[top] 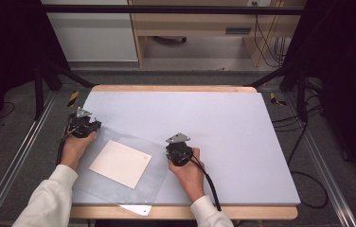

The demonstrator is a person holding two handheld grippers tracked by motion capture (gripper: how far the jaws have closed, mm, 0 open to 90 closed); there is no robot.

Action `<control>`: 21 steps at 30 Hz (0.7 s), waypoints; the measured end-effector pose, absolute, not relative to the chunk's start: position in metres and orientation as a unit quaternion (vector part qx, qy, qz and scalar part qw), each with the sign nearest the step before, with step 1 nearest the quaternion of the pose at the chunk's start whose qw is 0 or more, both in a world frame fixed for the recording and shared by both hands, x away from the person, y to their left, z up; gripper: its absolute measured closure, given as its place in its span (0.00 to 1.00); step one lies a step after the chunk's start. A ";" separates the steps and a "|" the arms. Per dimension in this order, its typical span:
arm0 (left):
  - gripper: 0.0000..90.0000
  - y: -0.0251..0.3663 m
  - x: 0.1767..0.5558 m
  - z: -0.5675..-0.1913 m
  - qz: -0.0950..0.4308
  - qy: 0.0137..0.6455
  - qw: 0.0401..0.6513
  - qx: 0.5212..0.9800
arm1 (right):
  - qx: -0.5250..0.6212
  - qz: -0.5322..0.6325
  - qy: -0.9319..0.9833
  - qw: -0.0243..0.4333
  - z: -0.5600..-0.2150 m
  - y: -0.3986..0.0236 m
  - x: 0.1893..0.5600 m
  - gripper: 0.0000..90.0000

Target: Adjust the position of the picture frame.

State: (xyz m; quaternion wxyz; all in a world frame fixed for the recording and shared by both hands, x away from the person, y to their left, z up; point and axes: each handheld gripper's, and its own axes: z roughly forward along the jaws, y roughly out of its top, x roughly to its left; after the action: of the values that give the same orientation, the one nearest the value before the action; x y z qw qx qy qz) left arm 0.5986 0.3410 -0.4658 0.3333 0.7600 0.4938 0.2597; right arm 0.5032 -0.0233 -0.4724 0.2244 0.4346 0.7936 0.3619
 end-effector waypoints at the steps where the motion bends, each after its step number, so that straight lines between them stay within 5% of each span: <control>1: 0.93 0.341 0.599 -0.466 0.260 0.494 0.334 0.760 | 0.436 0.364 0.793 0.222 -0.472 -0.022 0.503 0.90; 21: 0.93 0.343 0.601 -0.464 0.249 0.492 0.333 0.765 | 0.441 0.360 0.793 0.217 -0.473 -0.021 0.507 0.95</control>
State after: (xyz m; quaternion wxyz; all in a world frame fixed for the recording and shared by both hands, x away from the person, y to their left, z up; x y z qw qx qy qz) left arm 0.6005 0.3427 -0.4645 0.3330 0.7648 0.4920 0.2493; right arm 0.5067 -0.0206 -0.4732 0.2165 0.4408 0.7933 0.3598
